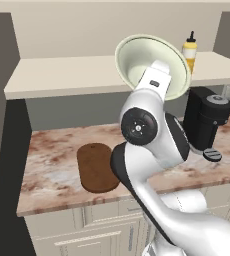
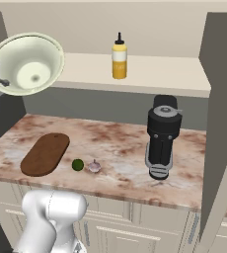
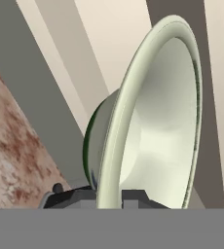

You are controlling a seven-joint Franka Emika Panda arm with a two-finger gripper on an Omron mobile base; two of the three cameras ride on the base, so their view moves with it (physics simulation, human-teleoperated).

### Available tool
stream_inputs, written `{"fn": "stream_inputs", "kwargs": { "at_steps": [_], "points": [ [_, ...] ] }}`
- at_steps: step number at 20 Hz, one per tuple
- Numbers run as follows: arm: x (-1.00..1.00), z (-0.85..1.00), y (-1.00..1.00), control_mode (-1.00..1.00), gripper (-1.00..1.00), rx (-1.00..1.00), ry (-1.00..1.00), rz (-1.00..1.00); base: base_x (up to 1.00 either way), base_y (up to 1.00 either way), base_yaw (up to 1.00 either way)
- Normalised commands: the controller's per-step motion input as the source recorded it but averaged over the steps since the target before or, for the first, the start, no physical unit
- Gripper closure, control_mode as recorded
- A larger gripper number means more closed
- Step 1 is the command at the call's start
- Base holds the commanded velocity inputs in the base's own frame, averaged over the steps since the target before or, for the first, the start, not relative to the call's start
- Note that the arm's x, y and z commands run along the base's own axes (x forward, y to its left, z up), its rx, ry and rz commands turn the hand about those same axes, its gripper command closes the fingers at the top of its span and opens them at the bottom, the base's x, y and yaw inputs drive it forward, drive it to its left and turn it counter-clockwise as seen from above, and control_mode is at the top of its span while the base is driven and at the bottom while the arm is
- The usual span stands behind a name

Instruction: Open the cabinet. Place the bowl and condiment on the counter. Then place the lime and garlic on the cutting board.

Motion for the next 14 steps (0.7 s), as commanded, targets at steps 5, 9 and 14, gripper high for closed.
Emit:
{"fn": "stream_inputs", "kwargs": {
  "at_steps": [5, 9, 14],
  "points": [
    [-0.37, -0.07, -0.07, -1.0, 1.0, 0.0, 0.01, -0.02, 0.0, 0.0, 0.0],
    [-0.16, -0.17, -0.04, -1.0, 1.0, 0.0, 0.06, -0.03, 0.0, 0.0, 0.0],
    [-0.02, -0.26, 0.0, -1.0, 1.0, 0.0, 0.09, -0.01, 0.0, 0.0, 0.0]
  ]
}}
